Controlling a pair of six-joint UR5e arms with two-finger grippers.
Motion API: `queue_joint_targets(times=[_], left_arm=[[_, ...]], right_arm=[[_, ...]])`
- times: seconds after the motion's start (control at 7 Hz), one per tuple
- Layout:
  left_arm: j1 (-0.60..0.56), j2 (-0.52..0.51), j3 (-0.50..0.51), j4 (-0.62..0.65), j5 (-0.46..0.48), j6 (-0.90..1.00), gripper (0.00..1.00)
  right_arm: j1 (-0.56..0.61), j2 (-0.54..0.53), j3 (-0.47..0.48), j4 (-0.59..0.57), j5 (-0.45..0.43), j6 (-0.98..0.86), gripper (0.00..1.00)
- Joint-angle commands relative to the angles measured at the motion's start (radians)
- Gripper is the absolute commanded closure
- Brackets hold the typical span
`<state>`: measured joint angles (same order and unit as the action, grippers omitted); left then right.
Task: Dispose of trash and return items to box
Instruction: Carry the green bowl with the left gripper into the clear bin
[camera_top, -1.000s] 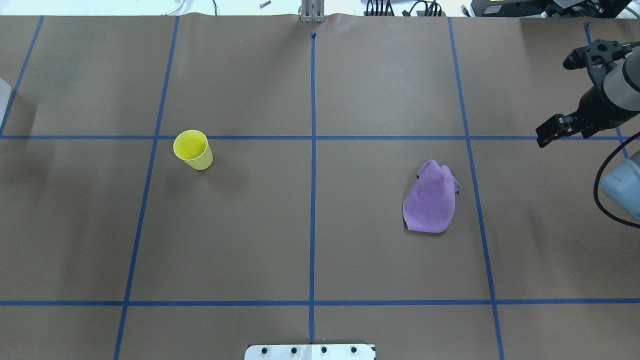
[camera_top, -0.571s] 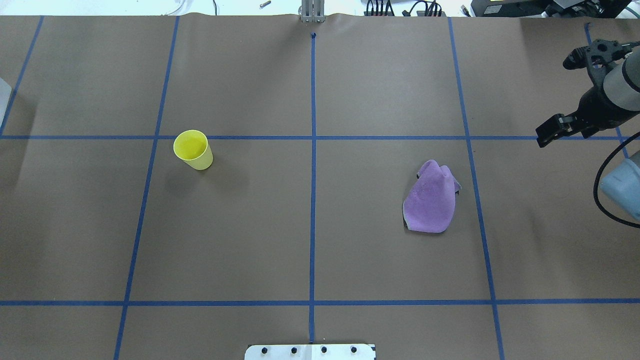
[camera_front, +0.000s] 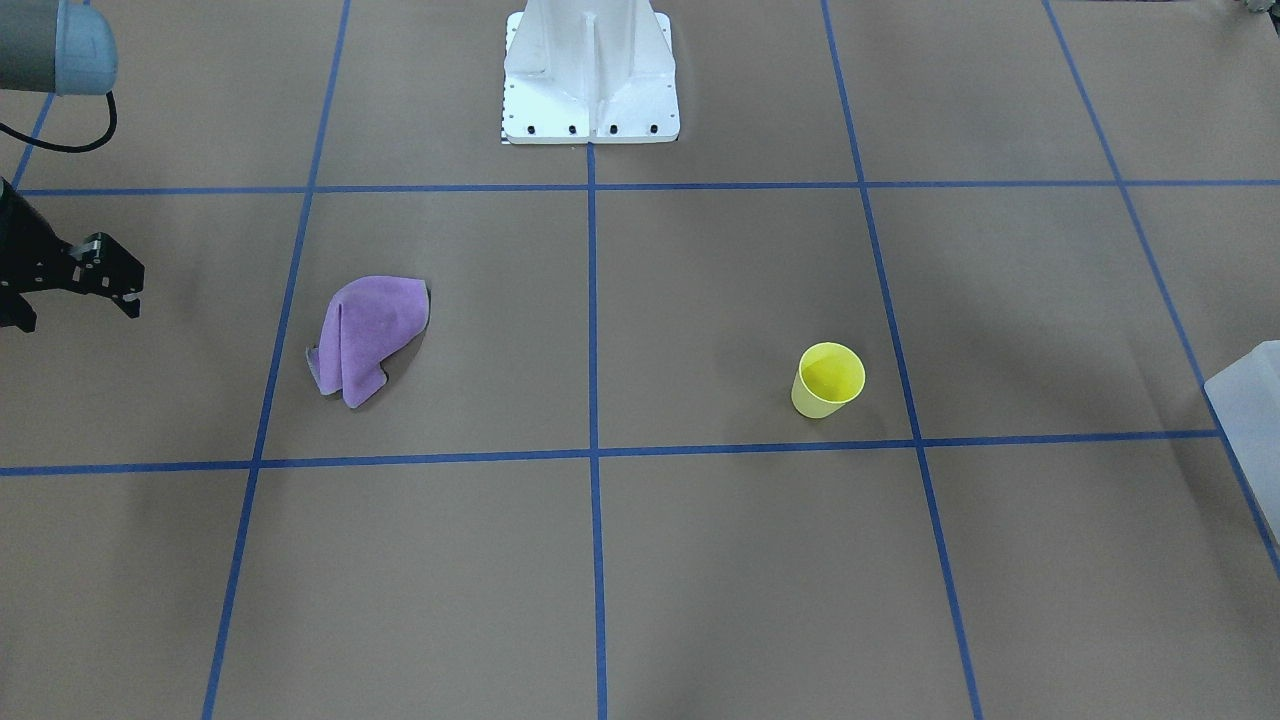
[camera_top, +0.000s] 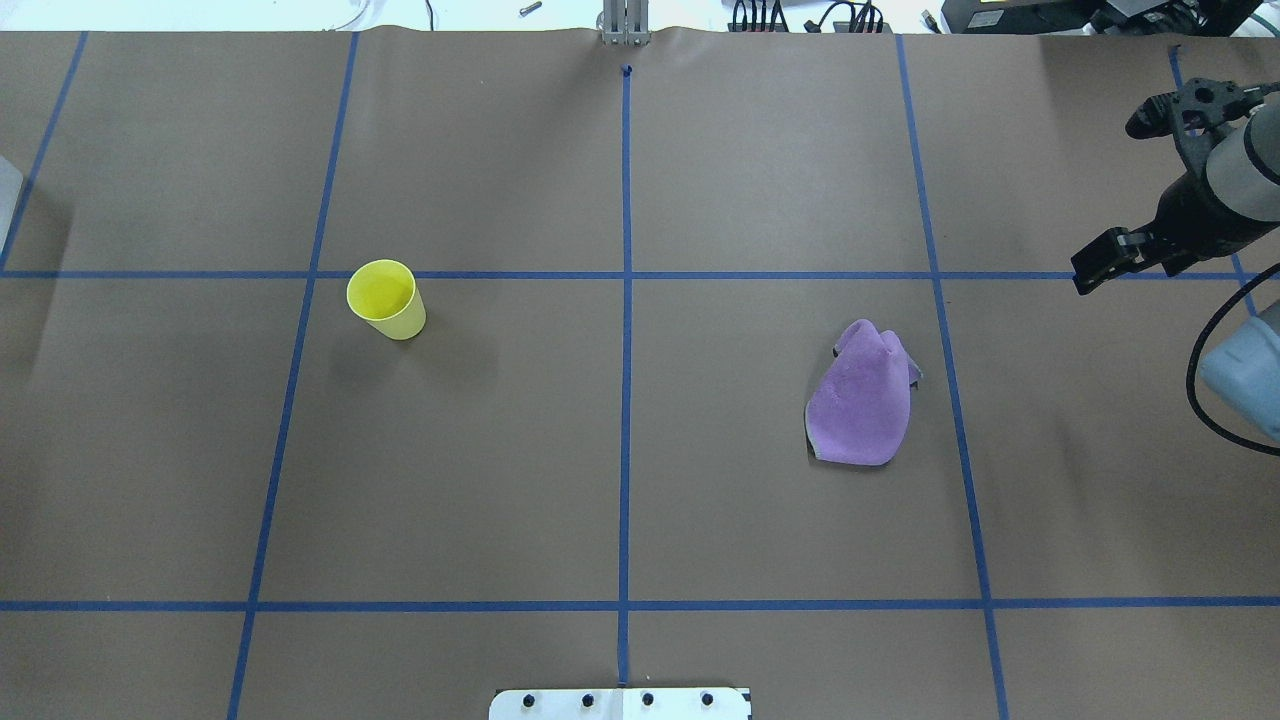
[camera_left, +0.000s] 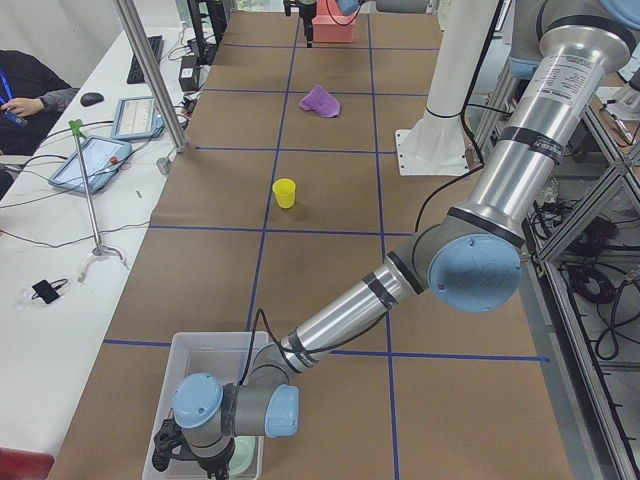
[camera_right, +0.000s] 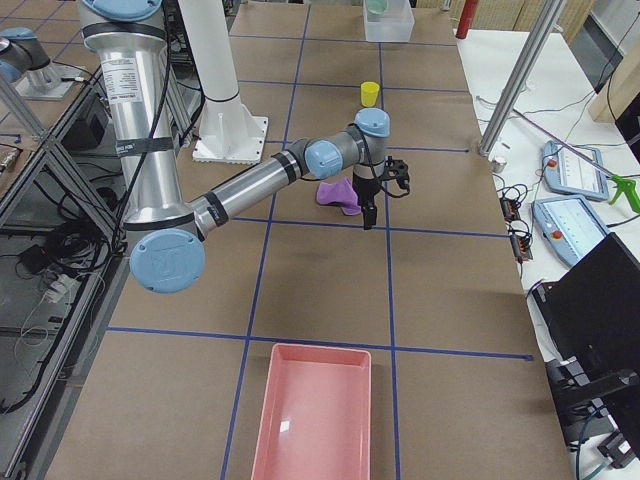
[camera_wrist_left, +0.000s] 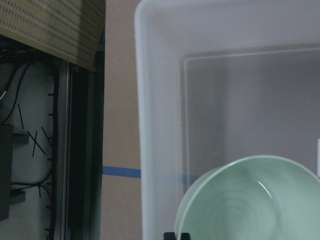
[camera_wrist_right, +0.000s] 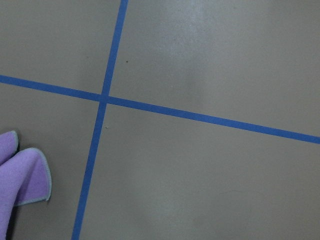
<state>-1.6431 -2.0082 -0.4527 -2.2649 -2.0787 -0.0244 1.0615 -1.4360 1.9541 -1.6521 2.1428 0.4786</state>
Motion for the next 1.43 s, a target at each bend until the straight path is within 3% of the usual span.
queue_joint_targets(times=[0.0, 0.43, 0.71, 0.86, 1.0, 1.14, 1.29], left_arm=[[0.003, -0.007, -0.013, -0.027, -0.009, 0.015, 0.01], [-0.05, 0.002, -0.197, 0.052, -0.306, 0.012, 0.01], [-0.049, 0.049, -0.486, 0.219, -0.441, -0.07, 0.0], [-0.022, 0.124, -0.705, 0.222, -0.457, -0.215, 0.0], [0.096, 0.141, -0.856, 0.228, -0.458, -0.271, 0.0], [0.24, 0.141, -0.976, 0.225, -0.446, -0.462, 0.0], [0.358, 0.137, -1.042, 0.225, -0.414, -0.629, 0.0]], right_arm=[[0.0, 0.0, 0.0, 0.0, 0.0, 0.0, 0.0], [0.0, 0.0, -0.001, 0.0, 0.0, 0.0, 0.0], [0.0, 0.0, 0.0, 0.0, 0.0, 0.0, 0.0], [0.0, 0.0, -0.001, 0.0, 0.0, 0.0, 0.0], [0.0, 0.002, -0.001, 0.0, 0.0, 0.0, 0.0], [0.0, 0.002, -0.001, 0.003, 0.0, 0.0, 0.0], [0.0, 0.0, -0.003, 0.014, 0.0, 0.0, 0.0]])
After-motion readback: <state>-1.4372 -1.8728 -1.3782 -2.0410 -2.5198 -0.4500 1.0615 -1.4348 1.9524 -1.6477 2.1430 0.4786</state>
